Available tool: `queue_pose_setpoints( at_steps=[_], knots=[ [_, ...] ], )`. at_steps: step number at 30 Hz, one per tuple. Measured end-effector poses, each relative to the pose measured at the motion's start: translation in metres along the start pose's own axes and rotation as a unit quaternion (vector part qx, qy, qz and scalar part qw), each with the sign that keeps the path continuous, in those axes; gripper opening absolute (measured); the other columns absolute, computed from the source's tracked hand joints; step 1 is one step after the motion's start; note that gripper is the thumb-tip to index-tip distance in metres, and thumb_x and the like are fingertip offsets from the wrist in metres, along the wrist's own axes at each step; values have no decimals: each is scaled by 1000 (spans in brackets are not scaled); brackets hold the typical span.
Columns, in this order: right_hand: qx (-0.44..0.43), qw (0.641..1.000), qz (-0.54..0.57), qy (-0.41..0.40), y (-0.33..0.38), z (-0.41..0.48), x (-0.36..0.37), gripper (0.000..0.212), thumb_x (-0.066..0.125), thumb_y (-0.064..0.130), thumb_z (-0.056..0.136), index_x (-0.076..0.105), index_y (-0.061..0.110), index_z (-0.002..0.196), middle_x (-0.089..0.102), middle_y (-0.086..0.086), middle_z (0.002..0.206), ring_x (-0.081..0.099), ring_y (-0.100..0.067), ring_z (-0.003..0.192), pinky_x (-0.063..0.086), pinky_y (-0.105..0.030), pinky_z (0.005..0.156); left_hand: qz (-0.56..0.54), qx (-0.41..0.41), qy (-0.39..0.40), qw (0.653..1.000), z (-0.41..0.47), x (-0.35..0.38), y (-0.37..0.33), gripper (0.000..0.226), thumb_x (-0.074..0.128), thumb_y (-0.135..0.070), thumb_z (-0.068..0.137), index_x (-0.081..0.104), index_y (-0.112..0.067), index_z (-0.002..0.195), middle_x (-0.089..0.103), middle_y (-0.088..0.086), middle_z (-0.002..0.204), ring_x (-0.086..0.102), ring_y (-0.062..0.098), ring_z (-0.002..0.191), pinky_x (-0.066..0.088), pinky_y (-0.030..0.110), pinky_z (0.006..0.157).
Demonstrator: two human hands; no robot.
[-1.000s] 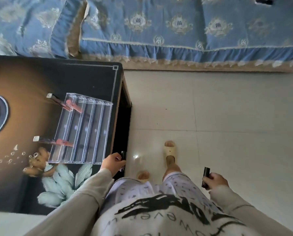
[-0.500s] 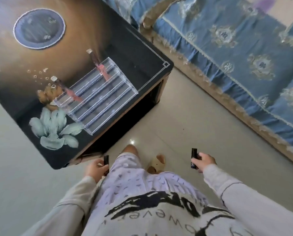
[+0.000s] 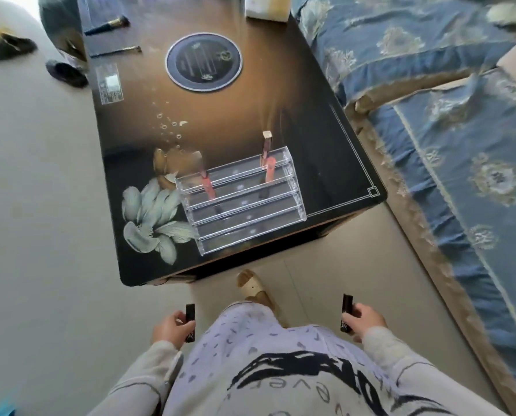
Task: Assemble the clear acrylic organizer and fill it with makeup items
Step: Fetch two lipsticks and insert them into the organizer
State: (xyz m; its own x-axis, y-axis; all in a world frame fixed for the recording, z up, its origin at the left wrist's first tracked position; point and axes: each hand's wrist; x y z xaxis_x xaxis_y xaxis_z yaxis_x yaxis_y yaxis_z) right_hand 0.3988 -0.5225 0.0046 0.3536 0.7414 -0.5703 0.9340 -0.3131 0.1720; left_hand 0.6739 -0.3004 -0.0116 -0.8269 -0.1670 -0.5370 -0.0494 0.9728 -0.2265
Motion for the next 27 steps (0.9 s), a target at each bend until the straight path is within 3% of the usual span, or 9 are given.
queue_pose_setpoints(
  at_steps=[6, 11, 15, 17, 19, 22, 24, 27],
  knots=[
    [-5, 1000, -20, -12, 46, 23, -30, 31, 55, 15, 86, 59, 2, 114, 67, -20, 111, 61, -28, 88, 50, -36, 86, -22, 50, -2, 998, 23, -20, -58, 20, 61, -18, 86, 59, -2, 97, 69, 19, 105, 64, 35, 98, 50, 36, 85],
    [-21, 997, -79, -9, 82, 31, -36, 38, 55, 18, 88, 55, 1, 122, 61, -16, 125, 57, -31, 113, 44, -31, 93, -64, 77, -43, 994, 31, -37, -94, 26, 64, -17, 84, 62, -2, 105, 68, 15, 106, 62, 29, 93, 51, 36, 84],
    [-68, 994, -90, 17, 112, 39, -38, 26, 58, 15, 85, 60, 5, 109, 64, -17, 116, 60, -30, 97, 49, -35, 82, -104, 63, -49, 991, 30, -37, -100, 23, 64, -17, 83, 63, -3, 100, 69, 16, 104, 64, 31, 97, 52, 38, 86],
    [-95, 990, -97, 28, 127, 43, -41, 26, 60, 15, 83, 60, 7, 107, 65, -15, 111, 56, -26, 87, 50, -32, 76, -113, 64, -52, 990, 30, -36, -104, 20, 64, -17, 82, 63, -4, 97, 70, 14, 101, 62, 29, 88, 52, 38, 84],
    [-122, 987, -94, 35, 143, 47, -44, 26, 62, 13, 83, 61, 6, 107, 62, -11, 96, 54, -24, 83, 50, -35, 79, -124, 67, -62, 988, 31, -35, -110, 17, 64, -18, 83, 63, -6, 94, 69, 12, 97, 57, 23, 80, 52, 36, 82],
    [-165, 980, -96, 49, 169, 49, -49, 9, 64, 9, 79, 61, 9, 88, 59, -5, 77, 54, -25, 79, 50, -38, 79, -162, 63, -89, 981, 31, -34, -120, 8, 64, -19, 82, 58, -14, 84, 67, 8, 89, 54, 21, 77, 49, 33, 77],
    [-197, 976, -83, 48, 185, 48, -52, 11, 67, 8, 76, 59, 8, 85, 56, 0, 70, 52, -23, 79, 50, -41, 81, -187, 74, -110, 973, 31, -36, -129, 10, 66, -18, 81, 56, -15, 82, 66, 7, 87, 56, 21, 77, 46, 29, 74],
    [-254, 962, -99, 7, 211, 46, -57, 18, 73, 13, 73, 61, 14, 87, 59, 0, 78, 53, -18, 80, 43, -25, 74, -221, 110, -141, 959, 34, -41, -145, 14, 71, -12, 77, 61, -10, 88, 66, 5, 82, 62, 19, 74, 51, 23, 76]
  ],
)
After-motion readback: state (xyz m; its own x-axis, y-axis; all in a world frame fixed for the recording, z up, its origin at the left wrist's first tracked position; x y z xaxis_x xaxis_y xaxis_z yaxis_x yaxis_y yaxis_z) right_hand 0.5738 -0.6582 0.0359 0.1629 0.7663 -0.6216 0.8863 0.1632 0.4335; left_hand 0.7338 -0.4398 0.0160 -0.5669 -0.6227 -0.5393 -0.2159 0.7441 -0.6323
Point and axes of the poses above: each hand's wrist, its own z-axis towards the middle knuckle, its own x-axis out of the palm, y = z × x
